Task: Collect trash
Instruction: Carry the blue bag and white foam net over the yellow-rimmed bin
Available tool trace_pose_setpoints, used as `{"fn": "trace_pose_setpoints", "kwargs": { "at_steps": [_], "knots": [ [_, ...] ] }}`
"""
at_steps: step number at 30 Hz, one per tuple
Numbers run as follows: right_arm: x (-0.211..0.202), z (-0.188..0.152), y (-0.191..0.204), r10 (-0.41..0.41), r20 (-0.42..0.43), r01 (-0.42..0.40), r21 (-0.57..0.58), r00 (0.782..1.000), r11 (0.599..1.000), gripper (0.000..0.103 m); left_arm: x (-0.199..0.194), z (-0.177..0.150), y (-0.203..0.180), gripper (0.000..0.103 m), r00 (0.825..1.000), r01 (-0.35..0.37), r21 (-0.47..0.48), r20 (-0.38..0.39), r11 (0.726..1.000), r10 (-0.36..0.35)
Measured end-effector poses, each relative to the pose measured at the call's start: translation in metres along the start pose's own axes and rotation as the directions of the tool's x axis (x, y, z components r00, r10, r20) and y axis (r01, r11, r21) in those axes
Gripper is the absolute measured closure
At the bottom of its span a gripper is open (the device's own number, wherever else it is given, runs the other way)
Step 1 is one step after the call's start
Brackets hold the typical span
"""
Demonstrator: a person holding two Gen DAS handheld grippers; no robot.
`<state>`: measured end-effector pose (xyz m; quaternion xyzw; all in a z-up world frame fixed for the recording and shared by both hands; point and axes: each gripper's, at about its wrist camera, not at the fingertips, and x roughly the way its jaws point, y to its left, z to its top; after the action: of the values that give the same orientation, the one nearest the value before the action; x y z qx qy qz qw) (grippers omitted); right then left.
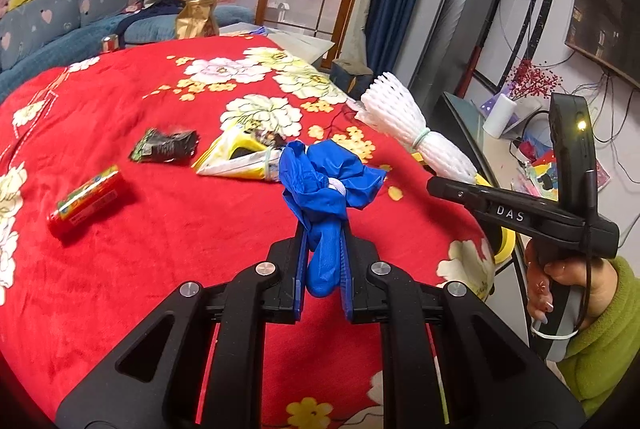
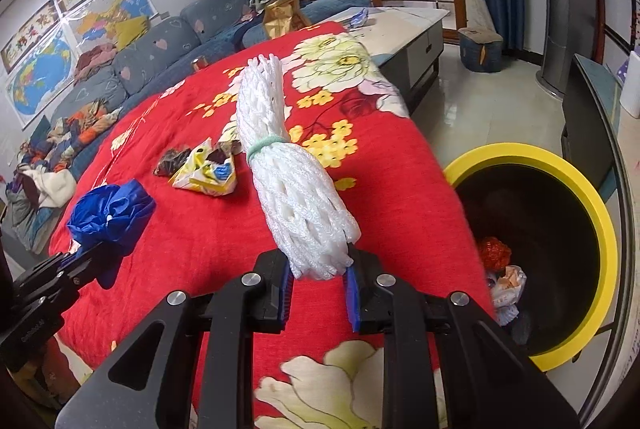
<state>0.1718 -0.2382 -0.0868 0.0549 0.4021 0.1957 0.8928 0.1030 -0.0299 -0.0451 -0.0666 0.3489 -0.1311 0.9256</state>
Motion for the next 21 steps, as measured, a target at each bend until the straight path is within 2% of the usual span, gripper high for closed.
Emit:
{"fn": "trace_pose_setpoints", "kwargs": {
  "at_steps": [21],
  "knots": [
    [-0.024,-0.001,-0.06,-0.085,0.048,0.079,0.119,0.995,0.99,0.083,0.015,0.016,-0.049,0.094,0.998,0.07,0.09,0.003,0.993,-0.071]
  ]
}}
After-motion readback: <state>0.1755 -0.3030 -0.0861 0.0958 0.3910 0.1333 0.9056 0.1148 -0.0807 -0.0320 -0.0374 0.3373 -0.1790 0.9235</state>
